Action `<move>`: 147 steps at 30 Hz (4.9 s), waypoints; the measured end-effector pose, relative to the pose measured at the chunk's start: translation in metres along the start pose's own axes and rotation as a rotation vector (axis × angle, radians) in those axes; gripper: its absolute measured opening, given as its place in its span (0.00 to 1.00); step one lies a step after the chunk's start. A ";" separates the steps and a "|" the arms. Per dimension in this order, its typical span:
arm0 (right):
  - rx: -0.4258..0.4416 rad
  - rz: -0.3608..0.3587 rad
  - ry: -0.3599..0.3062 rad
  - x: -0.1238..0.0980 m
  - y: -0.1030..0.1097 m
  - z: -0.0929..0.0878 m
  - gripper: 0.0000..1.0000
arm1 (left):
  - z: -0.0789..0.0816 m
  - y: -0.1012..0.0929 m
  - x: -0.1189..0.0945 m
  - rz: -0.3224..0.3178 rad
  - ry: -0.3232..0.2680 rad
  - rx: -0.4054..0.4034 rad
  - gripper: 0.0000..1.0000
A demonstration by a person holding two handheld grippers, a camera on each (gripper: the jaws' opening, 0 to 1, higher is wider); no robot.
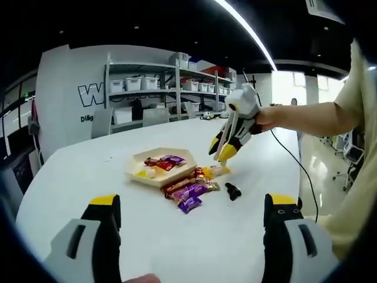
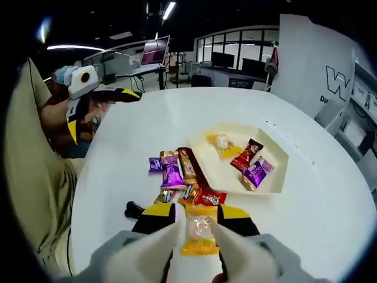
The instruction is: Place the target food into the container with the food tongs after gripping and lifting it, then release it inside without dropping or visibly crushing the food.
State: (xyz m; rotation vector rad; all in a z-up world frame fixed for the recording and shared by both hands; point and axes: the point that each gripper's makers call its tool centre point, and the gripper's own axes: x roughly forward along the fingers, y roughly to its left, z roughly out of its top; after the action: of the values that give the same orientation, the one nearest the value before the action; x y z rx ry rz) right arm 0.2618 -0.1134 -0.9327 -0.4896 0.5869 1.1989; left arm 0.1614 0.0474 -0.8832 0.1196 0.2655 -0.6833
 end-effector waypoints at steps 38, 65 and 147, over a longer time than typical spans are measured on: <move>-0.125 -0.031 0.056 0.018 -0.002 -0.015 0.21 | -0.003 -0.005 0.009 -0.020 0.009 -0.006 0.98; -0.010 -0.041 -0.007 -0.008 -0.004 0.015 0.16 | -0.010 -0.007 0.007 -0.024 0.009 -0.015 0.96; -0.055 0.055 -0.026 0.044 -0.011 0.082 0.20 | -0.019 -0.003 -0.008 0.005 0.007 -0.025 0.96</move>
State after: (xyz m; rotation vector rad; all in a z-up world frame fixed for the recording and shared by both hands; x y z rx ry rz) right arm 0.2962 -0.0326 -0.8990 -0.5066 0.5494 1.2749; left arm 0.1493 0.0537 -0.8992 0.0987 0.2803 -0.6746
